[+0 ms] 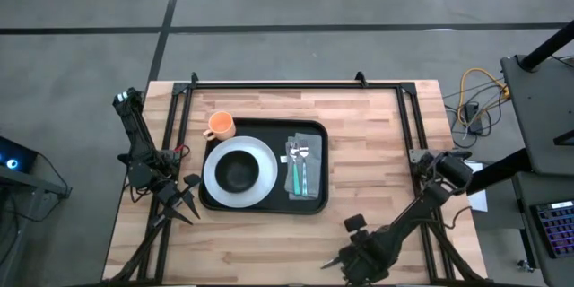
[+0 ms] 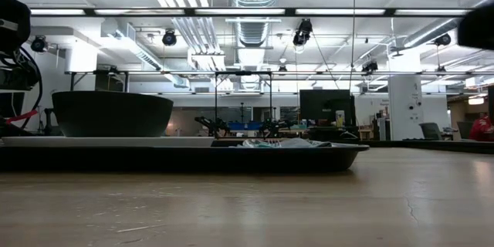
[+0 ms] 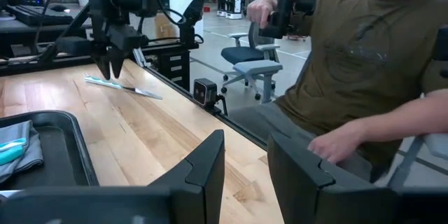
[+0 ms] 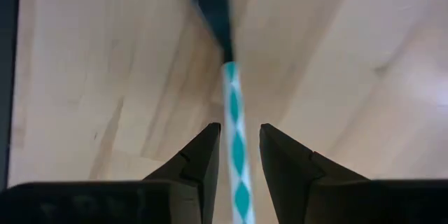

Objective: Set up tray
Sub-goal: Put the blue patterned knife to the right of the blue patterned fork on the black serving tray

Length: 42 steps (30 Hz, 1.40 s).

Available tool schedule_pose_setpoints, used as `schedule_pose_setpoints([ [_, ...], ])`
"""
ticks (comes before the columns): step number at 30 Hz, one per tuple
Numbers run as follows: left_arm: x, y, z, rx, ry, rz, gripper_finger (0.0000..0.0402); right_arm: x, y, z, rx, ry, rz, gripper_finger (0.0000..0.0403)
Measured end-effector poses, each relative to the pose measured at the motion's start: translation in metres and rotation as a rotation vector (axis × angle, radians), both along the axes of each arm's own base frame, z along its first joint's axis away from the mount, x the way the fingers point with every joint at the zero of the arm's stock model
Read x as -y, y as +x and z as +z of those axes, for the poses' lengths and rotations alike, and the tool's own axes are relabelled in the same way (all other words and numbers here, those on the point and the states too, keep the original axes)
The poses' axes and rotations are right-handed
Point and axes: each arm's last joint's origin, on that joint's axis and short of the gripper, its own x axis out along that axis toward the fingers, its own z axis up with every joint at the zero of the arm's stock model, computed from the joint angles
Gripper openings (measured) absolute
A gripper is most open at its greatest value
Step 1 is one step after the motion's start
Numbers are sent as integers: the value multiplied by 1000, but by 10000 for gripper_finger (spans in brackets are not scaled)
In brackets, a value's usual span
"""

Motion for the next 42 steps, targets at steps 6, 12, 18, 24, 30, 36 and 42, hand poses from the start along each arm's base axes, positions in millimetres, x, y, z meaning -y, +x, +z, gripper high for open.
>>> schedule_pose_setpoints([
  [6,0,0,0,0,-1,1,91,12,-16,-13,96,109,-3,89],
  [12,0,0,0,0,-1,0,91,32,-38,-33,32,117,-96,89],
  [18,0,0,0,0,-1,0,91,35,-44,-42,23,128,-108,74],
  [24,0,0,0,0,-1,0,91,30,-40,-36,15,138,-71,24],
  [30,0,0,0,0,-1,1,91,26,-36,-28,4,124,-74,22],
  [36,0,0,0,0,-1,0,91,22,-34,-20,-12,123,-42,22],
  [42,0,0,0,0,-1,0,91,21,-32,-13,-17,105,-55,22],
])
